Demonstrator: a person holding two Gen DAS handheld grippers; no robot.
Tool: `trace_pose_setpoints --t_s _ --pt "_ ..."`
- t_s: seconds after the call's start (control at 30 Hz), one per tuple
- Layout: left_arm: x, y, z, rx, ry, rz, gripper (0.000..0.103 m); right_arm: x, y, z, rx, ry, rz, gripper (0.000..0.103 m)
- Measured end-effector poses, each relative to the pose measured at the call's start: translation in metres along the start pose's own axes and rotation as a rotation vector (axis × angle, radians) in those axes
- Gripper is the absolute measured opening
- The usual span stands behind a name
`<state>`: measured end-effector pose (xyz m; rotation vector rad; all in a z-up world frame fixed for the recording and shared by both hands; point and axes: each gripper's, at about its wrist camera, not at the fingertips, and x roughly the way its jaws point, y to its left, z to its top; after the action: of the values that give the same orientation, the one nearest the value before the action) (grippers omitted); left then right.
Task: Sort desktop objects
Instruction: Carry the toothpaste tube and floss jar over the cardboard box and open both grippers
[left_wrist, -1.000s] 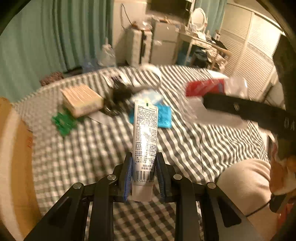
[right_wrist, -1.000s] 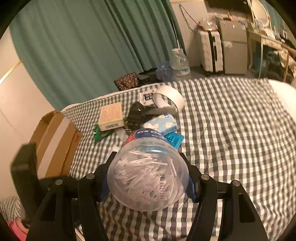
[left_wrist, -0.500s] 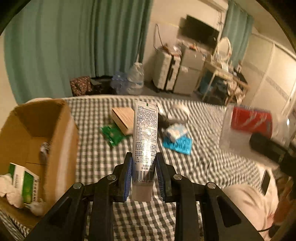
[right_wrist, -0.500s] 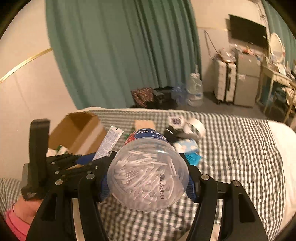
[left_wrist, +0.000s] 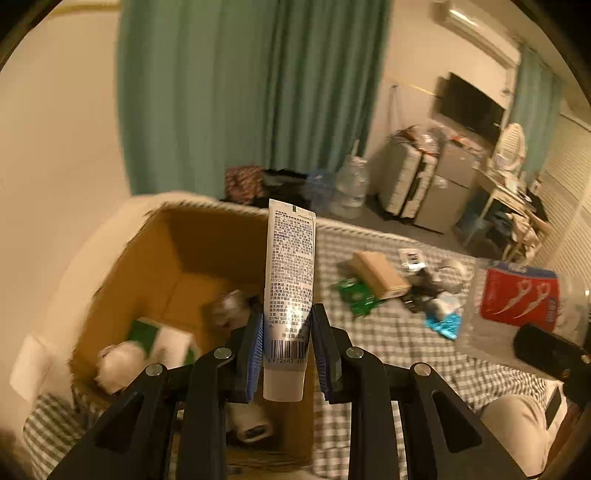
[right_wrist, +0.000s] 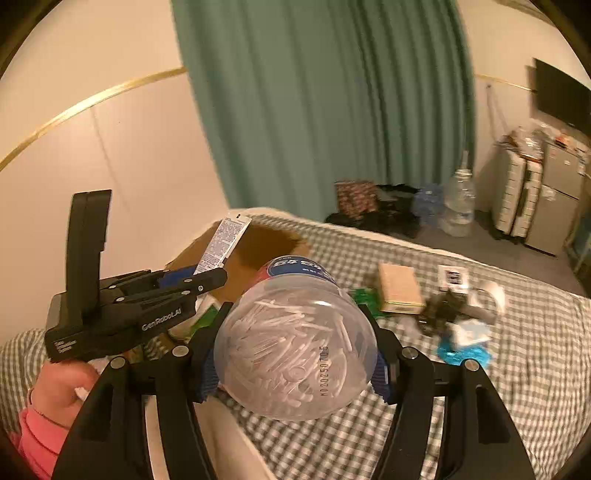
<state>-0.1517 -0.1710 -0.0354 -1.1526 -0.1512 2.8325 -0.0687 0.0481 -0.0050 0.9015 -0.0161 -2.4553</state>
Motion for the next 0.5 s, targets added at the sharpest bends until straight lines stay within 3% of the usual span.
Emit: trace_pose_setpoints --t_s 0.27,0.3,0.33,0.4,0.5 --pt "0.032 0.057 -0.025 -0.084 0.081 0.090 0.029 0.061 0.035 0.005 -0.036 0.075 0.097 0.063" --pt "0.035 0.061 -0.028 -0.098 0.091 0.095 0.037 0.068 0.040 0.006 -0.042 0.085 0.104 0.063" --pt "0.038 0.067 -0.030 -0.115 0.098 0.104 0.053 0.076 0.043 0.008 -0.045 0.093 0.112 0.063" --pt "0.039 0.074 -0.033 -0.123 0.091 0.136 0.069 0.089 0.051 0.011 -0.047 0.102 0.125 0.063" --pt "0.037 0.079 -0.036 -0.127 0.079 0.157 0.080 0.108 0.062 0.015 -0.051 0.113 0.134 0.063"
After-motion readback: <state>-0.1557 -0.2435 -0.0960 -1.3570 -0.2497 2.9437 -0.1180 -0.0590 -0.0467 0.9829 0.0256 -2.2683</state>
